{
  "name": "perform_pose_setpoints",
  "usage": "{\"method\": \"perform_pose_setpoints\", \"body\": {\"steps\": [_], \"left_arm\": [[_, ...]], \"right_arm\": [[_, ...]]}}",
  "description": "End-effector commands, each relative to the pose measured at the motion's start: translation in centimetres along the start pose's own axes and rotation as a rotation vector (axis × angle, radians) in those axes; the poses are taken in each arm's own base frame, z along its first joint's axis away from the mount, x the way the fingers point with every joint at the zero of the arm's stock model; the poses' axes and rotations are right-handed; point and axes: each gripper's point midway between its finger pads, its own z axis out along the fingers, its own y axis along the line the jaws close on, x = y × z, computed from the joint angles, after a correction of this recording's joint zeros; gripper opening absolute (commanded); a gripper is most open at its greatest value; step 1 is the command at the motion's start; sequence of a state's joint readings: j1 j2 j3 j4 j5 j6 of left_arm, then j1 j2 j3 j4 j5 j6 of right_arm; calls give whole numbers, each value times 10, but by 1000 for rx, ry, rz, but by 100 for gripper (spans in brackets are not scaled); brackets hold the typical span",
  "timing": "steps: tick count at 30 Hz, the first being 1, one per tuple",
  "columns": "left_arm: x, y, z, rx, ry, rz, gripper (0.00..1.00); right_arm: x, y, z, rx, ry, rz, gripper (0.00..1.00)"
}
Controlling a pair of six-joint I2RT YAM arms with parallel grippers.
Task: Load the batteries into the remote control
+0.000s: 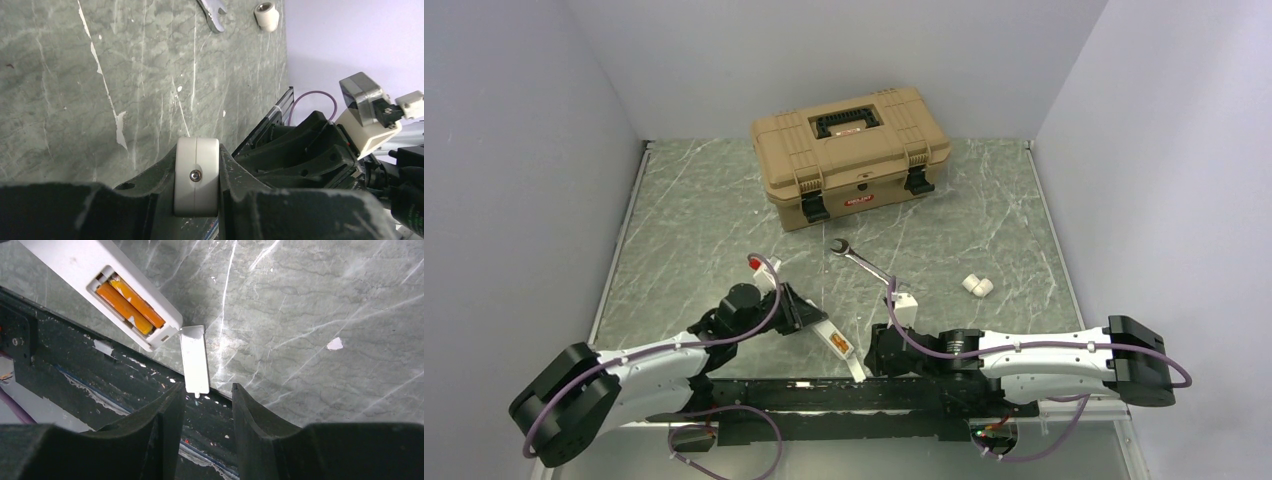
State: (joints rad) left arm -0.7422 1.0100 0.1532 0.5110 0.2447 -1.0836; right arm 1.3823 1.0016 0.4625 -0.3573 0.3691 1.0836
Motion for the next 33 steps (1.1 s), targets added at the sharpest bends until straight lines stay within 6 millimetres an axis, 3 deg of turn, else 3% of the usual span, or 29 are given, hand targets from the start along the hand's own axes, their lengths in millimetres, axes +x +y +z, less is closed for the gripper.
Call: {"method": "perform_pose_setpoints", "body": {"steps": [1,14,33], "left_arm": [[-3,-14,4,58,-27,-3,0],[-1,3,7,-3,-47,-25,0],[3,6,8,-4,-34,-37,0]], "right_arm": [[-7,2,-1,1,-30,18,42],[-7,2,0,2,-27,15,42],[-8,2,-2,-6,-35,23,42]]}}
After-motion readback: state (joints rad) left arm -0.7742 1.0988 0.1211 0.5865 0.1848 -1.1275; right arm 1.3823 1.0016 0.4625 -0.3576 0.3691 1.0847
